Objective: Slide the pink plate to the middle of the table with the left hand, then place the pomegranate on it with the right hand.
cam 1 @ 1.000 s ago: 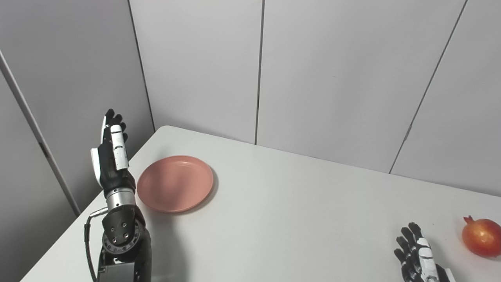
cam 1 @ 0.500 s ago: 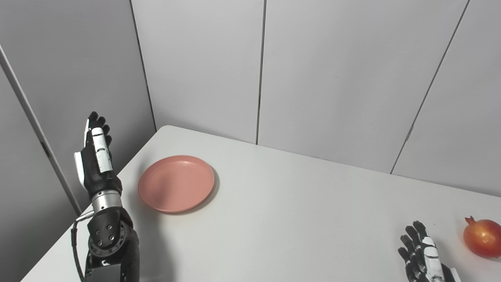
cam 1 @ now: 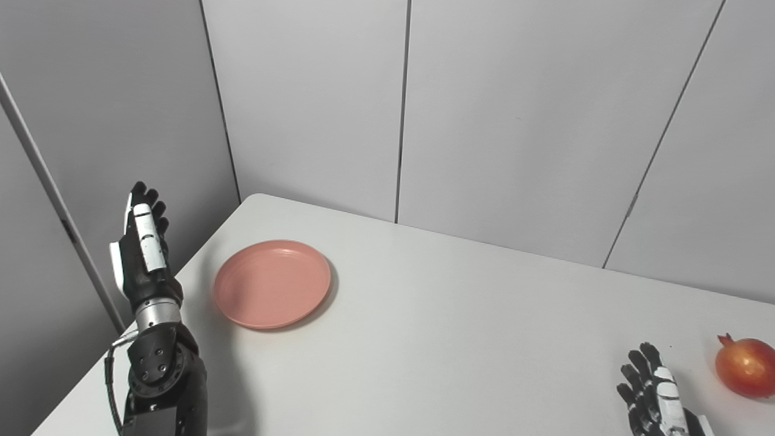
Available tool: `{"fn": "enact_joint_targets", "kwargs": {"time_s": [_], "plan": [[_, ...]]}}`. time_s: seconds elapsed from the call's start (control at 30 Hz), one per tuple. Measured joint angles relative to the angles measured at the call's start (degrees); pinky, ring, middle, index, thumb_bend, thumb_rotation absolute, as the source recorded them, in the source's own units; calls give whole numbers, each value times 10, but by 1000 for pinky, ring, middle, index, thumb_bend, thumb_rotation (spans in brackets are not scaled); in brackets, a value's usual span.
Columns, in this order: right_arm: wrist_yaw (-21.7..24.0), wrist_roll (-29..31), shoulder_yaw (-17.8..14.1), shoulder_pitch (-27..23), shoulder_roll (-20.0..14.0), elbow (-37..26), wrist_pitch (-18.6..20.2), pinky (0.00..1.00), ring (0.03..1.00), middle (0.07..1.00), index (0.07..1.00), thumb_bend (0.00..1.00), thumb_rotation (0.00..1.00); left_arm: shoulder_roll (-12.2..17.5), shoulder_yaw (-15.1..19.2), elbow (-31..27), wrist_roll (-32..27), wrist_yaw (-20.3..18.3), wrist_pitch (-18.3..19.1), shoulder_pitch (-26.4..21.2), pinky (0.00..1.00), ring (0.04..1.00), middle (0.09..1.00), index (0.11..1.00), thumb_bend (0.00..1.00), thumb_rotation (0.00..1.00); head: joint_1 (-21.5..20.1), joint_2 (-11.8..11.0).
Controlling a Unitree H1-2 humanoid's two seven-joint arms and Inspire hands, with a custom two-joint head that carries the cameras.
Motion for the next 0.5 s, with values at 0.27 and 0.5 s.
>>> {"fn": "enact_joint_targets", "kwargs": {"time_s": [0.27, 0.5], "plan": [[0, 1, 0, 0, -3, 0, 3, 1000, 999, 987, 999, 138, 1000, 12, 0, 24, -36, -27, -1, 10, 964, 956, 950, 919, 399, 1000, 2, 0], [0, 3, -1, 0, -4, 0, 3, 1000, 1000, 994, 1000, 143, 1000, 15, -7, 39, -53, -43, -1, 11, 970, 949, 942, 925, 395, 1000, 4, 1]]}}
